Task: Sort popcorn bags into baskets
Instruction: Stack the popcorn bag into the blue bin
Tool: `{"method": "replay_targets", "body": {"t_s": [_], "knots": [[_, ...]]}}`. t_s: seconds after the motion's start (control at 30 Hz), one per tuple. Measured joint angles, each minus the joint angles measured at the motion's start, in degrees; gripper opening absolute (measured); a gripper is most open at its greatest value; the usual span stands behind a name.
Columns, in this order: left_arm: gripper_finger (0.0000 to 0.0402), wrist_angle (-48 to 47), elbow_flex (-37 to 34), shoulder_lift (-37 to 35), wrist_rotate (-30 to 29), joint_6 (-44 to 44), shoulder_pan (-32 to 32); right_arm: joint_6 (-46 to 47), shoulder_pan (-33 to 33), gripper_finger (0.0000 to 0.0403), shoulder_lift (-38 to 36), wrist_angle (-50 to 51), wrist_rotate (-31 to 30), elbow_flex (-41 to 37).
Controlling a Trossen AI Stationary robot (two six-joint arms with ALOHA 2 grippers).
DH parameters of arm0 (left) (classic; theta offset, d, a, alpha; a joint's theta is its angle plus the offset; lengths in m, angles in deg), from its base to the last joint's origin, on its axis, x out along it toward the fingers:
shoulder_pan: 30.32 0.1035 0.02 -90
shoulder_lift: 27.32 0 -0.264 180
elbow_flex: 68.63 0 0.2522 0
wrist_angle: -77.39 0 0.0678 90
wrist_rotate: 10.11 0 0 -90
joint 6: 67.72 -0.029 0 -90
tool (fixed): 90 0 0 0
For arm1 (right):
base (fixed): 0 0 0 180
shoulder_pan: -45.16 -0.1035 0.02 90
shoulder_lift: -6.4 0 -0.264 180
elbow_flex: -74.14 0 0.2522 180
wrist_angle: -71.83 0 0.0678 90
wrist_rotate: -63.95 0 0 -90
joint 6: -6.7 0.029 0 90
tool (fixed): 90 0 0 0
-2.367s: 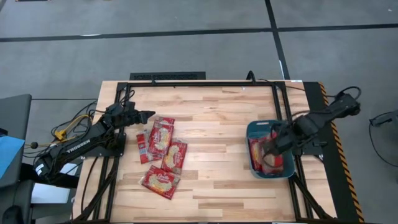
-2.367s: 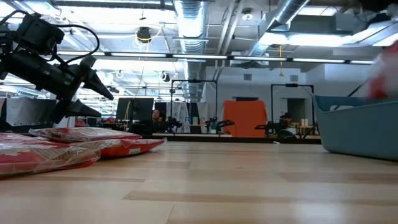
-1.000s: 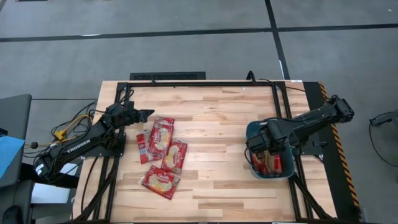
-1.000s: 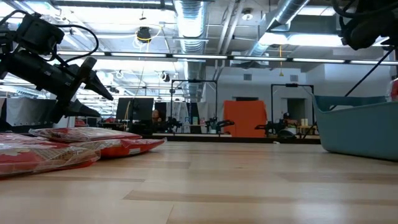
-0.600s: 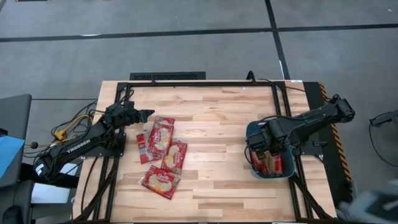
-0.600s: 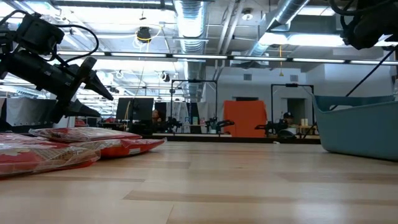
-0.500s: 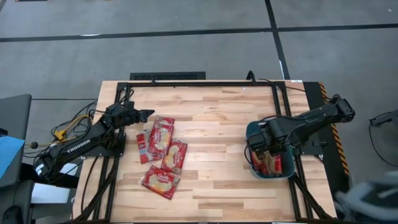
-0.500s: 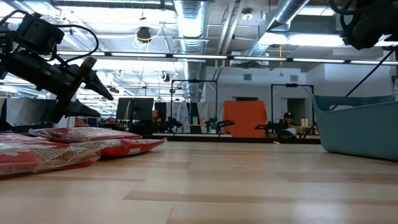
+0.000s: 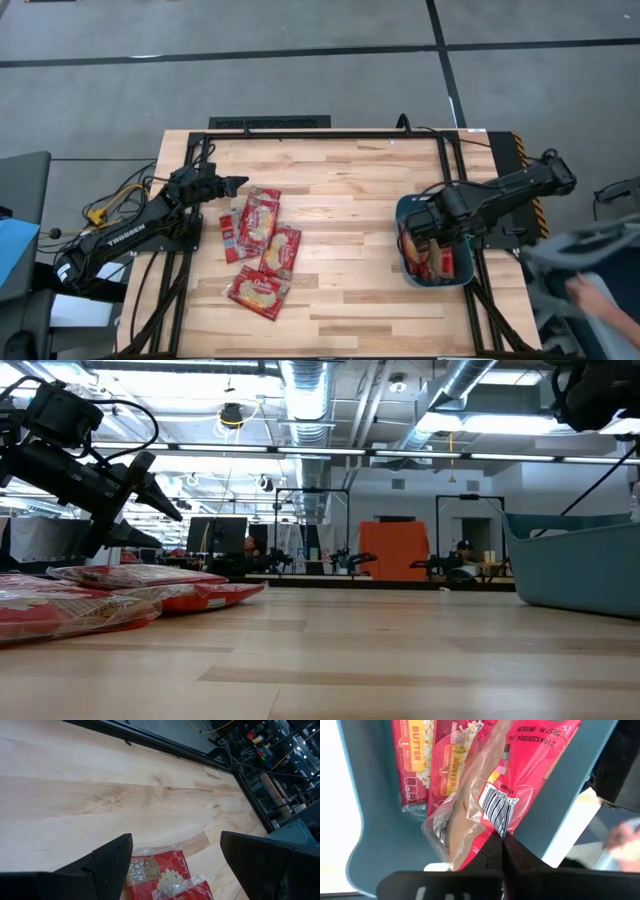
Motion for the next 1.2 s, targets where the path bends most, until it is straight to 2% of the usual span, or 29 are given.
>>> {"method": "replay_targets", "body": {"t_s": [0.63,0.77,0.97,1.2], "knots": [[0.0291,0.02,0.00,0.00,-0.04,1.62,-0.02,1.30,1.72,0.0013,-8.14,0.08,-0.45,0.00],[0.0291,0.02,0.00,0.00,-0.04,1.68,-0.02,0.07,1.92,0.0005,-8.99,0.07,-4.81,0.00],[0.0291,0.00,0.00,0.00,0.00,1.53,0.00,-3.73,2.25,0.0014,-5.97,-0.01,-5.95,0.00],[0.0291,-0.02,0.00,0.00,0.07,1.23,-0.02,-8.51,2.25,0.0007,-0.49,0.07,-5.97,0.00]]}}
